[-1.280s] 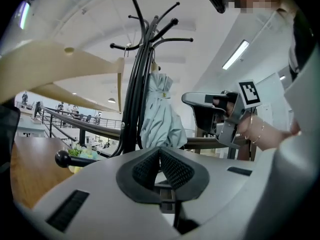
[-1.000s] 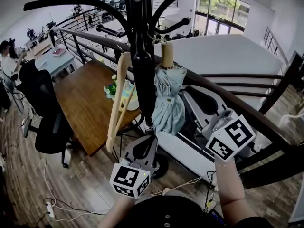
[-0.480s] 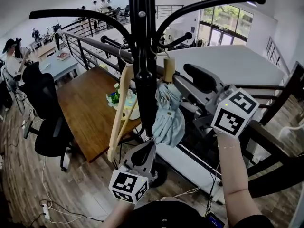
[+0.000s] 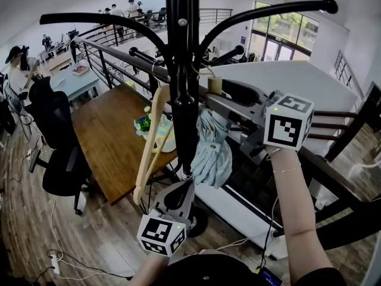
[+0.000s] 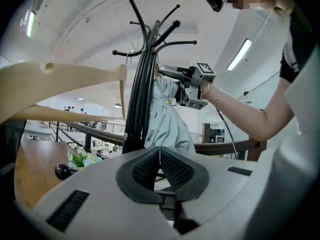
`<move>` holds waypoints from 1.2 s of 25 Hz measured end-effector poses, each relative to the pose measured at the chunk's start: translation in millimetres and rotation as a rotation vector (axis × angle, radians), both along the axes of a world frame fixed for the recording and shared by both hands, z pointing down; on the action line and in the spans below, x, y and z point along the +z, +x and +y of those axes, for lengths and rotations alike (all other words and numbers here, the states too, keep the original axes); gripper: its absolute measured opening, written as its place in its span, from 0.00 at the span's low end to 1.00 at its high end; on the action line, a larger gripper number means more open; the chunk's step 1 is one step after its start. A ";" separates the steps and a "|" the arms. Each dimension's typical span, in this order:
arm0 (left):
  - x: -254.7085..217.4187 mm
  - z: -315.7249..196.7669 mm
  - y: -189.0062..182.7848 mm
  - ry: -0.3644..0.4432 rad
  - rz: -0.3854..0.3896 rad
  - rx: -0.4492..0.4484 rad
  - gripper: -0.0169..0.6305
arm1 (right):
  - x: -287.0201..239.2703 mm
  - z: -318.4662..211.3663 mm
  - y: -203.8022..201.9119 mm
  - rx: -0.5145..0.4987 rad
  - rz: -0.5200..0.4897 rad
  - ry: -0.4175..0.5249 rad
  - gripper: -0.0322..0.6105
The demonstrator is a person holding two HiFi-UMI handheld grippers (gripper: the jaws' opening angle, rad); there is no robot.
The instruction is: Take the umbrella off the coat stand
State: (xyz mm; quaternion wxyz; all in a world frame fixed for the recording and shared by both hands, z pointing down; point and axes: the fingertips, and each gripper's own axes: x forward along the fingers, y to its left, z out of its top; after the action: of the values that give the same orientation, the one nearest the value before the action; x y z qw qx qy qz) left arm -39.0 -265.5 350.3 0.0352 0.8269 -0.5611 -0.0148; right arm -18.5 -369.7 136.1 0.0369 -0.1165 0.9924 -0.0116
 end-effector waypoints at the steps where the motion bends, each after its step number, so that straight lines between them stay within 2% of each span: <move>1: 0.1 0.3 0.2 0.000 0.000 -0.001 0.05 | 0.4 -0.3 -1.5 -0.008 0.014 0.005 0.42; 7: 0.4 2.8 0.4 0.001 0.000 -0.008 0.05 | 3.2 -0.9 -10.1 -0.055 0.068 0.014 0.41; 10: -2.8 3.7 0.2 0.006 0.001 -0.011 0.05 | 5.1 -2.8 -11.4 -0.041 0.088 0.040 0.34; 19: -34.2 4.2 3.0 0.065 -0.013 0.000 0.05 | 2.5 3.3 -9.4 -0.034 0.050 0.044 0.32; 25: -65.8 3.3 9.2 0.126 0.000 0.030 0.05 | -2.2 16.3 -7.1 -0.034 0.055 0.079 0.31; 30: -83.2 3.9 18.1 0.152 -0.017 0.063 0.05 | -4.8 19.5 -1.9 -0.014 0.027 0.061 0.30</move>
State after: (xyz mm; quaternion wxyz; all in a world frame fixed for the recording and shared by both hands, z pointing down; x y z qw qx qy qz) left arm -21.0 -261.6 267.1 -0.0320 0.8444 -0.5326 -0.0490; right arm -20.4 -350.2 131.3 0.0268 -0.1086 0.9935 0.0201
